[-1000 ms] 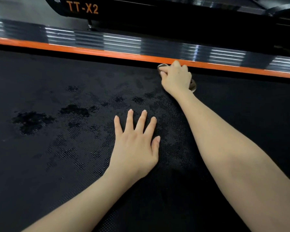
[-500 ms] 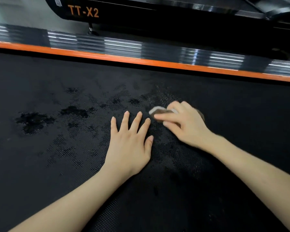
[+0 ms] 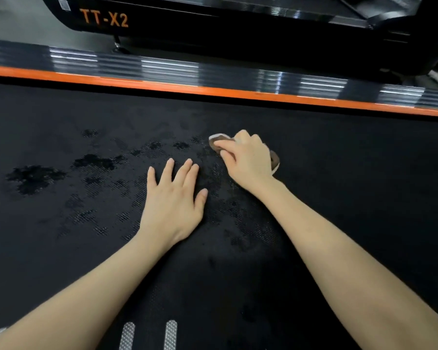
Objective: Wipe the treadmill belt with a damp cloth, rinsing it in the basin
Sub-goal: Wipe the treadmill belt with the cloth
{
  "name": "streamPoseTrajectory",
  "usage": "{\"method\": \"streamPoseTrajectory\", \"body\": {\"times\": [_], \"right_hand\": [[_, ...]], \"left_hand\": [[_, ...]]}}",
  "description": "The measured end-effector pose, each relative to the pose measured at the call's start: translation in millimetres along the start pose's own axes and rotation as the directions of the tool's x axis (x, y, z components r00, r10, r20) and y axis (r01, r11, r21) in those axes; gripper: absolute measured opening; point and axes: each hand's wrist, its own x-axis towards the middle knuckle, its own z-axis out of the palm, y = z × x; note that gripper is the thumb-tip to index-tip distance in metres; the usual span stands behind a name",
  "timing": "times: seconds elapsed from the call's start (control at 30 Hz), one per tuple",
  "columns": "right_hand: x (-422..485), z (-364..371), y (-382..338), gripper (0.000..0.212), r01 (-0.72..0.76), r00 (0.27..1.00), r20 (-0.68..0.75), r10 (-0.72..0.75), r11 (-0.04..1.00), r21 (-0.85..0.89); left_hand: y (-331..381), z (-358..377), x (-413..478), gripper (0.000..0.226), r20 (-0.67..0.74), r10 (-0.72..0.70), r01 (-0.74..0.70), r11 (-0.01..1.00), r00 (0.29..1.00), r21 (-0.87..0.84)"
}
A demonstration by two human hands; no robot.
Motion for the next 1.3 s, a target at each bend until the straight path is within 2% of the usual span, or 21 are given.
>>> {"method": "streamPoseTrajectory", "body": {"times": [0.1,0.23,0.3,0.37,0.47,0.53,0.63,0.7,0.77,0.83,0.9,0.97,1.0,1.07,1.17,1.23,1.3], "right_hand": [[-66.6,-25.1,-15.1,0.033,0.094,0.995,0.019,-0.096,0.994,0.062],[-157.7,-66.1,-20.1,0.03,0.244,0.953,0.13,-0.273,0.949,0.199],[-168.3,-77.5,1.6,0.028,0.3,0.931,0.162,-0.327,0.939,0.169],[-153.1,-76.6,29.3,0.029,0.248,0.956,0.15,-0.253,0.967,0.057],[-125.8,-69.6,53.1,0.029,-0.074,0.997,0.032,0.076,0.996,-0.05],[-130.6,-67.5,41.2,0.027,-0.128,0.992,-0.006,0.128,0.987,-0.1],[-174.5,-81.1,0.3,0.032,0.092,0.995,0.029,-0.091,0.996,-0.021],[-212.4,-92.1,-21.2,0.035,0.255,0.958,0.108,-0.267,0.961,0.11],[-232.4,-99.5,-27.4,0.034,0.335,0.912,0.177,-0.371,0.92,0.203],[-226.0,-97.8,-17.6,0.033,0.383,0.89,0.185,-0.417,0.903,0.195],[-199.9,-89.6,-4.4,0.029,0.334,0.927,0.147,-0.345,0.938,0.097],[-169.1,-83.3,6.5,0.027,0.127,0.987,0.1,-0.126,0.992,-0.007],[-159.1,-79.3,9.3,0.028,0.03,0.995,0.099,-0.027,0.999,-0.029],[-157.9,-75.2,3.9,0.029,0.003,0.995,0.102,0.002,0.999,-0.048],[-196.2,-83.0,-18.2,0.031,0.252,0.964,0.063,-0.258,0.963,0.095],[-227.7,-92.5,-23.1,0.033,0.443,0.872,0.122,-0.474,0.87,0.215],[-232.6,-100.2,-14.3,0.032,0.523,0.798,0.17,-0.578,0.805,0.282]], "left_hand": [[-1.0,0.1,0.8,0.076,0.002,0.005,-0.005,1.0,1.0,-0.004],[-3.3,-0.1,1.4,0.073,-0.024,0.006,-0.006,1.0,1.0,-0.003],[-2.2,-0.9,0.0,0.067,-0.032,0.013,-0.014,1.0,0.999,-0.004],[-1.3,-0.7,-1.6,0.057,-0.021,0.0,0.0,1.0,1.0,0.007],[0.2,-0.8,-1.8,0.053,0.004,-0.002,0.002,1.0,1.0,0.021],[1.1,-2.4,-0.2,0.053,0.016,-0.011,0.011,1.0,1.0,0.021],[2.3,-5.3,0.7,0.052,0.004,-0.014,0.014,1.0,1.0,0.027],[5.2,-10.7,-1.3,0.051,-0.013,0.006,-0.005,0.999,1.0,0.035],[9.8,-18.1,-6.3,0.052,-0.023,0.036,-0.035,0.998,0.999,0.045],[14.6,-25.8,-13.6,0.052,-0.037,0.067,-0.066,0.997,0.997,0.033],[15.1,-33.0,-24.7,0.051,-0.05,0.109,-0.108,0.994,0.993,0.028],[12.3,-37.8,-38.1,0.049,-0.046,0.13,-0.128,0.991,0.99,0.044],[8.9,-38.9,-44.5,0.049,-0.026,0.115,-0.113,0.992,0.993,0.055],[1.6,-37.7,-56.6,0.05,0.051,0.056,-0.06,0.995,0.997,0.077],[-5.3,-28.9,-72.7,0.055,0.139,-0.014,0.0,0.995,0.99,0.103],[-6.7,-23.2,-79.7,0.054,0.125,-0.024,0.012,0.995,0.992,0.102],[-6.4,-20.4,-82.8,0.053,0.095,-0.026,0.016,0.994,0.995,0.106]]}}
